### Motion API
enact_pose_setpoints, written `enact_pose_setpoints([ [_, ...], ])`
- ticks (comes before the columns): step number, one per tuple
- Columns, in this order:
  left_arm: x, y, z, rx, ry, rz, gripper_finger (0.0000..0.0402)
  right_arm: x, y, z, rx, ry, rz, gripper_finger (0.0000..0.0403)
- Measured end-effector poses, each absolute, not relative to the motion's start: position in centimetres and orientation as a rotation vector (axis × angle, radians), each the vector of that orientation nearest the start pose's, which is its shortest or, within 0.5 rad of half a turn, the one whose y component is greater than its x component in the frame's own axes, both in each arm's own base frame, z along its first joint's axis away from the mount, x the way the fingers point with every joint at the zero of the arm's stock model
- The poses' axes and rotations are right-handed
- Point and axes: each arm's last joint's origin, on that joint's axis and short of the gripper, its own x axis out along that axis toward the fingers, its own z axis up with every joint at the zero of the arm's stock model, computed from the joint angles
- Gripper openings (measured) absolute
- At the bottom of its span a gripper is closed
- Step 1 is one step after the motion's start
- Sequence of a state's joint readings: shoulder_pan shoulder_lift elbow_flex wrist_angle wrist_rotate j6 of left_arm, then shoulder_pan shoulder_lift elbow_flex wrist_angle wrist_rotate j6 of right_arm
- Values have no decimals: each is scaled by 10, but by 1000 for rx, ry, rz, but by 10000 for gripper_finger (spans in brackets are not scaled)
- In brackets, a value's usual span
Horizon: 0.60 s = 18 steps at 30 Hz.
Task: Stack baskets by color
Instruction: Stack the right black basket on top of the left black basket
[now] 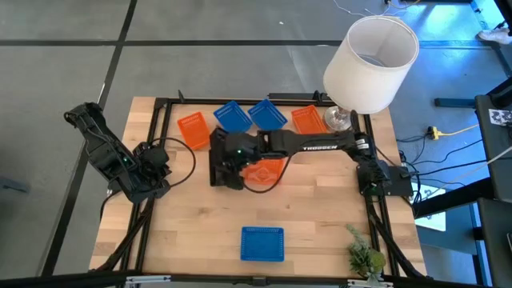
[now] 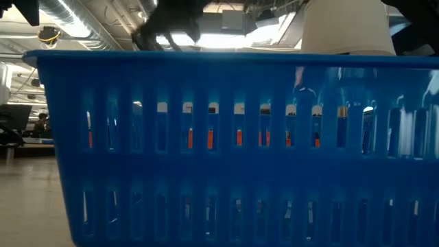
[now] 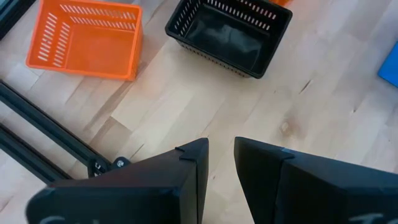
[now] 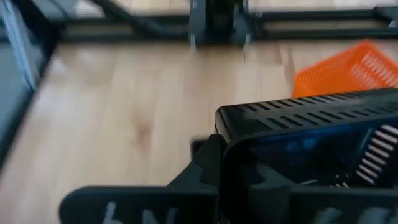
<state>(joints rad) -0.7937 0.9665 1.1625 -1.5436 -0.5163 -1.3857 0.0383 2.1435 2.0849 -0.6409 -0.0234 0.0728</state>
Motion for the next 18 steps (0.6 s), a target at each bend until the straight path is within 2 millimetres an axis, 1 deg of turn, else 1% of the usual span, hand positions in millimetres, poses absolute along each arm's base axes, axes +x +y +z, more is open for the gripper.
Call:
enact_pose_setpoints([
  [2, 94, -75, 337, -427, 951, 493, 69, 488, 20, 313, 99, 683, 20, 0],
  [3, 94, -75, 337, -427, 951, 493, 69, 489, 20, 310, 111, 693, 15, 0],
  [13, 94, -75, 337, -425, 949, 494, 69, 507, 20, 251, 161, 851, -22, 0],
  [18, 94, -75, 337, -425, 948, 494, 69, 511, 18, 239, 202, 877, -11, 0],
])
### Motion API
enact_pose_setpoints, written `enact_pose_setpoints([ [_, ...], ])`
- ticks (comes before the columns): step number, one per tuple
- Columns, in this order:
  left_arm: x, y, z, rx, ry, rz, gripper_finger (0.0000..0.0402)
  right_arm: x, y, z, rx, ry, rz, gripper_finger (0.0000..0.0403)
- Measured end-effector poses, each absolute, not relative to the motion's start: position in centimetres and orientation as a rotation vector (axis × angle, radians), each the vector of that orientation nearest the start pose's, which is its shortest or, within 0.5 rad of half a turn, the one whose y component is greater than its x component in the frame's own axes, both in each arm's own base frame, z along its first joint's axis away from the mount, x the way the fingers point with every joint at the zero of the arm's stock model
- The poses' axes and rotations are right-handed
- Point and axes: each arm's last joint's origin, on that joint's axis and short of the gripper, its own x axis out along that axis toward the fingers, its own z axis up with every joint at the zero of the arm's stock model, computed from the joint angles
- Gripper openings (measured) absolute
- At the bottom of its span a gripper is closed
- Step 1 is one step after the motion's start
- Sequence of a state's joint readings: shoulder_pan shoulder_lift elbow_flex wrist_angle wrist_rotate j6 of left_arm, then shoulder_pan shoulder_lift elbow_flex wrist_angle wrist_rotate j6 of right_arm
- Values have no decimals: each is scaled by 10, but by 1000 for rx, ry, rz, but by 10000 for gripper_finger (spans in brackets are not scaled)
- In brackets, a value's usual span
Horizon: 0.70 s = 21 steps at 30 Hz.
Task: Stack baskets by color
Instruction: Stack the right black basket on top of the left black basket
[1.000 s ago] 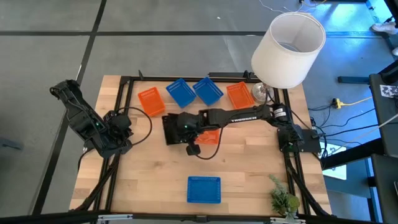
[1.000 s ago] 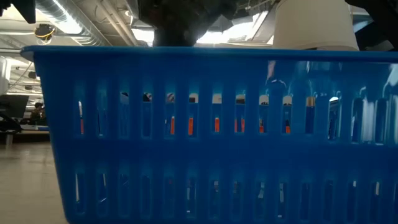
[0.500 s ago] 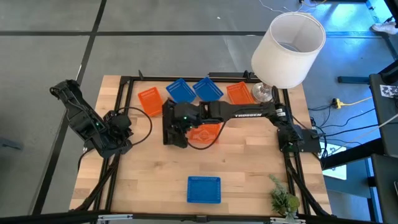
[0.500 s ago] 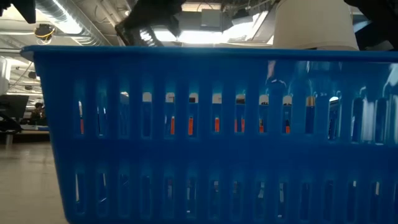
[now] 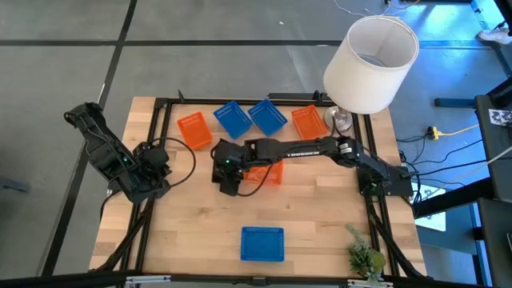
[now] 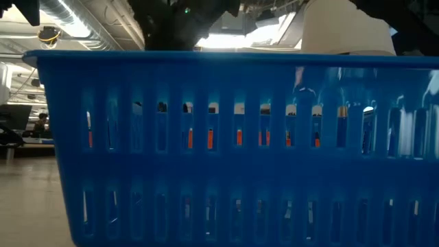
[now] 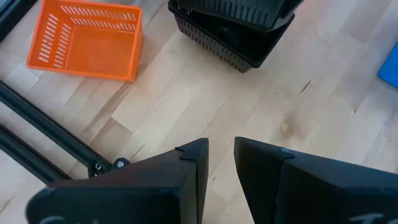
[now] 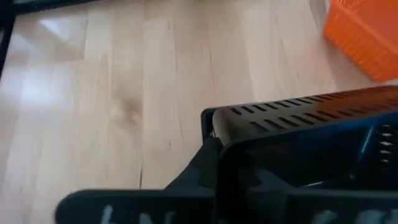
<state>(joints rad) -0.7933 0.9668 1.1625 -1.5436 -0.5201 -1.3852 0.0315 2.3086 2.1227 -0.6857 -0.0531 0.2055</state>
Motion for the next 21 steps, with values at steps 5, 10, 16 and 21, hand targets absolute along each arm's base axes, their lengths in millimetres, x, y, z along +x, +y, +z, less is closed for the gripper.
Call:
enact_pose_setpoints([
  [5, 94, -75, 337, -425, 948, 494, 69, 512, 11, 235, 235, 891, 32, 12],
  [10, 94, -75, 337, -425, 949, 494, 69, 512, 2, 235, 296, 899, 50, 19],
  [16, 94, -75, 337, -427, 954, 491, 69, 511, -1, 238, 314, 890, 80, 19],
  [21, 94, -75, 337, -421, 956, 488, 69, 510, -2, 240, 319, 892, 45, 4],
])
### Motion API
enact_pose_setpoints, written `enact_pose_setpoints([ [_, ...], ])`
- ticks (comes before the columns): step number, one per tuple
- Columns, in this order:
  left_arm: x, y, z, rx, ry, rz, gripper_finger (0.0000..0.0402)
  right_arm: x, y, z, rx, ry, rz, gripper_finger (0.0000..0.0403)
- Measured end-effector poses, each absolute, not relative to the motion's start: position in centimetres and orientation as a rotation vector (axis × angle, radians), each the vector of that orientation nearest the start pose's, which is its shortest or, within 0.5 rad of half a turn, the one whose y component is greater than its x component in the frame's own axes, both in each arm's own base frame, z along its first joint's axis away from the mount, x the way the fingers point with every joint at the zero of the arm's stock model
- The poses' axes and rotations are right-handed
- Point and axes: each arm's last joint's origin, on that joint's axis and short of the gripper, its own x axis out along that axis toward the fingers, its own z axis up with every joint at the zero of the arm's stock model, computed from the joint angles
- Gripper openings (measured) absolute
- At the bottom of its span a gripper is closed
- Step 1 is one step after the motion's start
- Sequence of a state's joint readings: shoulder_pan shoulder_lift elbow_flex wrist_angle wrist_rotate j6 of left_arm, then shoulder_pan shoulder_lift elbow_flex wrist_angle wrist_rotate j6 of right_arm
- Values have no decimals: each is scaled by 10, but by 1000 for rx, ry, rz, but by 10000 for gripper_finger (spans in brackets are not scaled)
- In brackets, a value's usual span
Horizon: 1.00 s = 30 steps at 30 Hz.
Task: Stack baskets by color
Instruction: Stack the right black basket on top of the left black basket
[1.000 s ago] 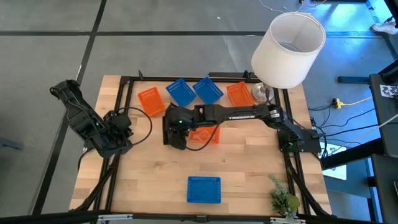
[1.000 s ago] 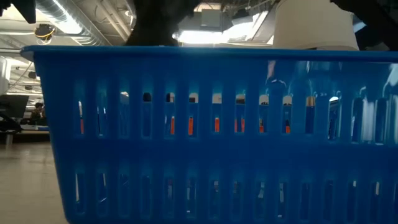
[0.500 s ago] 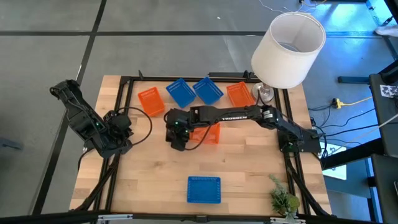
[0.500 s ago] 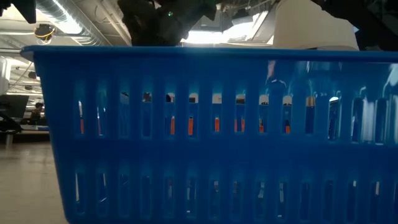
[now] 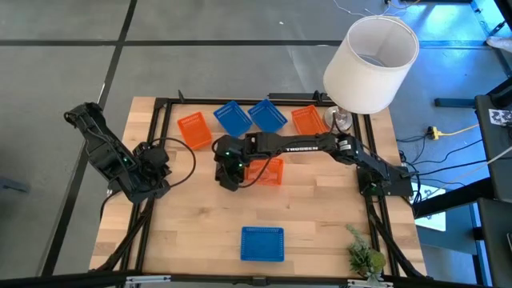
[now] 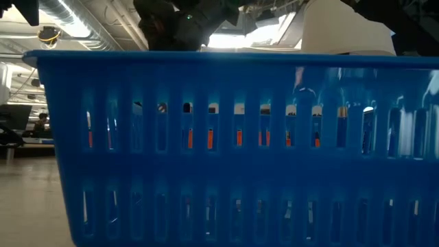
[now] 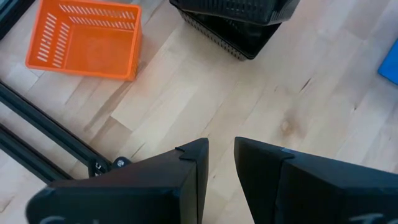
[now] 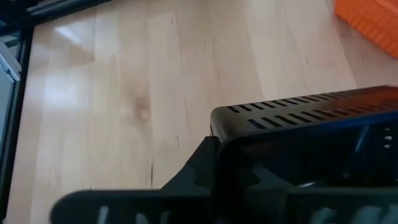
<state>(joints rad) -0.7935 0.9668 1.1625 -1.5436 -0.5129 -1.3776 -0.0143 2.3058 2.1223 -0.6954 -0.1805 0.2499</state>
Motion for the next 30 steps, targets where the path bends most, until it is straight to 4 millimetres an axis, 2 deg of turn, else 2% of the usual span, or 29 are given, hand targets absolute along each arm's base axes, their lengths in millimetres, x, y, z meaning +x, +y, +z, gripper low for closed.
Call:
enact_pose_setpoints([
  [5, 94, -75, 337, -421, 957, 488, 69, 510, -3, 244, 280, 899, 21, 2],
  [9, 94, -75, 337, -420, 957, 488, 69, 505, 0, 272, 169, 896, -24, 2],
  [14, 93, -75, 337, -416, 958, 491, 69, 497, 0, 297, 153, 910, -54, 1],
  [17, 93, -74, 337, -412, 957, 493, 69, 497, -2, 293, 185, 926, -69, 1],
  [23, 93, -74, 337, -403, 940, 501, 69, 506, -10, 265, 211, 985, -78, 2],
  [30, 93, -74, 337, -403, 940, 502, 69, 505, -21, 264, 234, 993, -101, 18],
])
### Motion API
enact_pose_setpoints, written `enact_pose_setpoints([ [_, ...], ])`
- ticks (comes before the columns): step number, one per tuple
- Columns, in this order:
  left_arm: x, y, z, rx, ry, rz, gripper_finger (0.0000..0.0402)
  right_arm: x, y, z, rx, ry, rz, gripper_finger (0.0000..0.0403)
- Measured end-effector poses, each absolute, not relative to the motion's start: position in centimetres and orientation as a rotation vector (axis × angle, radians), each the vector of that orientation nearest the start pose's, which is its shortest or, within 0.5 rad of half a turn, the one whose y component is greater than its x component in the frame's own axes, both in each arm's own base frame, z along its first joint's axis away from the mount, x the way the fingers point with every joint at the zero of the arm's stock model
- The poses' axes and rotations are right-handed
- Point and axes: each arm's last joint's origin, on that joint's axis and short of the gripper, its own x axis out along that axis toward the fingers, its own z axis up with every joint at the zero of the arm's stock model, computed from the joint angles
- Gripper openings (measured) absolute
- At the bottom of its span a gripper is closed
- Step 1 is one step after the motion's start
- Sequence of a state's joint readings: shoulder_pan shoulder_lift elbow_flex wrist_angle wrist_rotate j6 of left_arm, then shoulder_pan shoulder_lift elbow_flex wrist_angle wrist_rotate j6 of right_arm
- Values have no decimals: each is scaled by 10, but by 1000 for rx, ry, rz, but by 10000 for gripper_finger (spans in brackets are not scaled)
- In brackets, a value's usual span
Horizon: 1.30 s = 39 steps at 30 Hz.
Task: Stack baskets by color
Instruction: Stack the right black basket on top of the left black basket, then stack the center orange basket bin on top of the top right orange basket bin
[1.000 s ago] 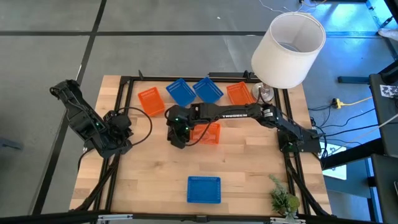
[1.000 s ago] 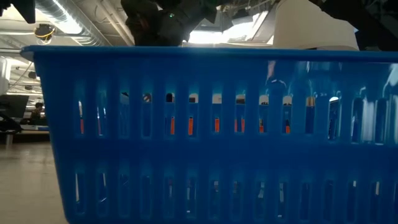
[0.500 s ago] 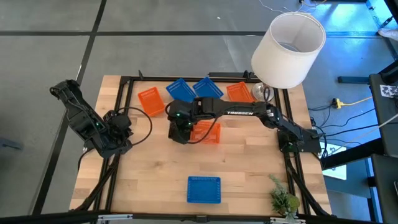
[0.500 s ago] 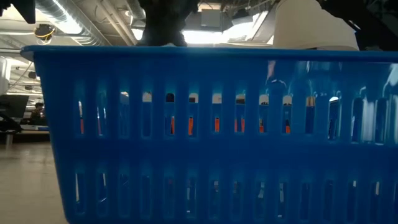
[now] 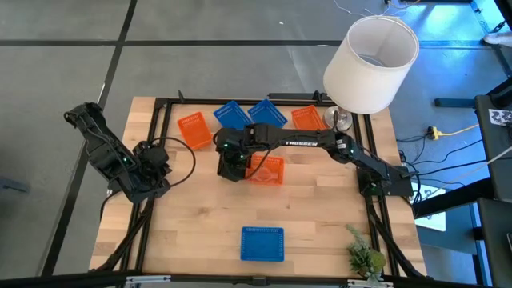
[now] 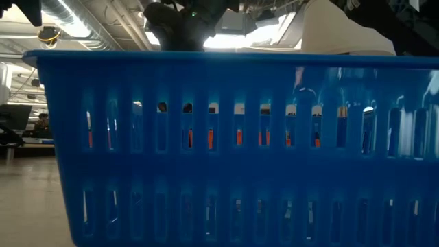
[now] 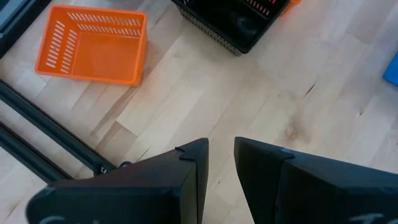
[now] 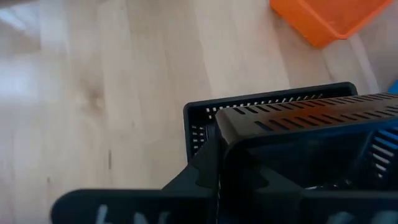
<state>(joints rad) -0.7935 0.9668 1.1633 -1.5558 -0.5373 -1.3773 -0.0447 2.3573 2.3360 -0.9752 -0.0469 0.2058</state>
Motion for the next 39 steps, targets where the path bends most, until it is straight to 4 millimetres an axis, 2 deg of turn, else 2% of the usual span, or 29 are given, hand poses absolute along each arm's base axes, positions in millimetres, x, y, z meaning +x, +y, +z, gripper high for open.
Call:
enact_pose_setpoints([
  [10, 93, -74, 337, -402, 939, 502, 69, 505, -22, 264, 273, 995, -83, 20],
  [16, 93, -74, 337, -403, 939, 502, 69, 505, -22, 264, 254, 989, -82, 6],
  [27, 93, -74, 337, -404, 941, 501, 69, 505, -27, 264, 248, 989, -86, 76],
  [34, 93, -74, 337, -404, 944, 500, 69, 505, -27, 265, 226, 984, -74, 80],
  [39, 93, -74, 337, -405, 943, 500, 69, 502, -28, 278, 211, 957, -37, 80],
])
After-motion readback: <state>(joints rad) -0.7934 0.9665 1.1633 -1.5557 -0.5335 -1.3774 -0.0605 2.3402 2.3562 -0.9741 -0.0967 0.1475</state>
